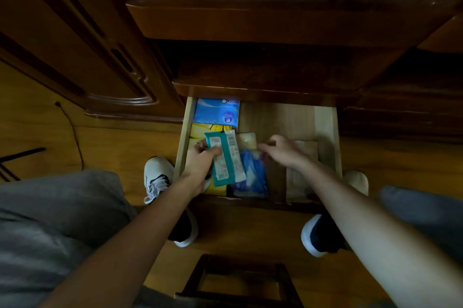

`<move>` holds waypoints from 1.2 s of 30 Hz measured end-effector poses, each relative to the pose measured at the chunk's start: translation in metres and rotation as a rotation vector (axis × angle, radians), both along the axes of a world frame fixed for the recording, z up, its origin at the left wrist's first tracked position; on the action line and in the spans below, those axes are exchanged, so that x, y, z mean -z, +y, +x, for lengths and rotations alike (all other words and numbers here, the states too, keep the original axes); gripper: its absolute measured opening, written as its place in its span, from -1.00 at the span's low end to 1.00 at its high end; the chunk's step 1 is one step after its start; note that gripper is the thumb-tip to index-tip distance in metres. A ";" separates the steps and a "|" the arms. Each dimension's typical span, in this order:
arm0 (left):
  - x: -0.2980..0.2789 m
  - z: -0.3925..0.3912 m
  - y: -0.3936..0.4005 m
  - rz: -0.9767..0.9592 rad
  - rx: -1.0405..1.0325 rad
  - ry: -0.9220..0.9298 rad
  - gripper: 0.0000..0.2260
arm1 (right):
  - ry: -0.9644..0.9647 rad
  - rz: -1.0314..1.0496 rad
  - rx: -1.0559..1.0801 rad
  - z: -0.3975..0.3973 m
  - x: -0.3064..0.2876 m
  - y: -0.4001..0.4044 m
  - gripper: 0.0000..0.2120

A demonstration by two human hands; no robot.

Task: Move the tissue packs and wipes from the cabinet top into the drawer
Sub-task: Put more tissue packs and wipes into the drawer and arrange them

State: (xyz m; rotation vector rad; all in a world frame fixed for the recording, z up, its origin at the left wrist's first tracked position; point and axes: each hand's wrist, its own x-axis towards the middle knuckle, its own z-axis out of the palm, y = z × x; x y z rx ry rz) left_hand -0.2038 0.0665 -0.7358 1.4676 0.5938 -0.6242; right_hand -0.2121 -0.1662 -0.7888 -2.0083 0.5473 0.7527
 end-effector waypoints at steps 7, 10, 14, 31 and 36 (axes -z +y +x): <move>0.001 -0.003 -0.022 -0.040 0.160 -0.111 -0.75 | -0.064 0.381 -0.053 -0.010 -0.039 0.003 -0.80; 0.009 -0.002 -0.023 0.172 0.264 -0.303 -0.75 | -0.191 0.162 0.153 -0.014 -0.033 -0.017 -0.79; 0.023 -0.001 -0.017 0.461 0.448 -0.444 -0.84 | -0.118 -0.157 0.311 -0.025 -0.018 -0.062 -0.71; 0.037 -0.004 -0.028 0.490 0.638 -0.499 -0.89 | -0.092 -0.851 -0.729 -0.047 0.013 -0.032 -0.09; 0.043 -0.007 -0.018 0.591 0.734 -0.551 -0.87 | 0.020 -0.826 -0.671 -0.054 0.007 -0.049 -0.07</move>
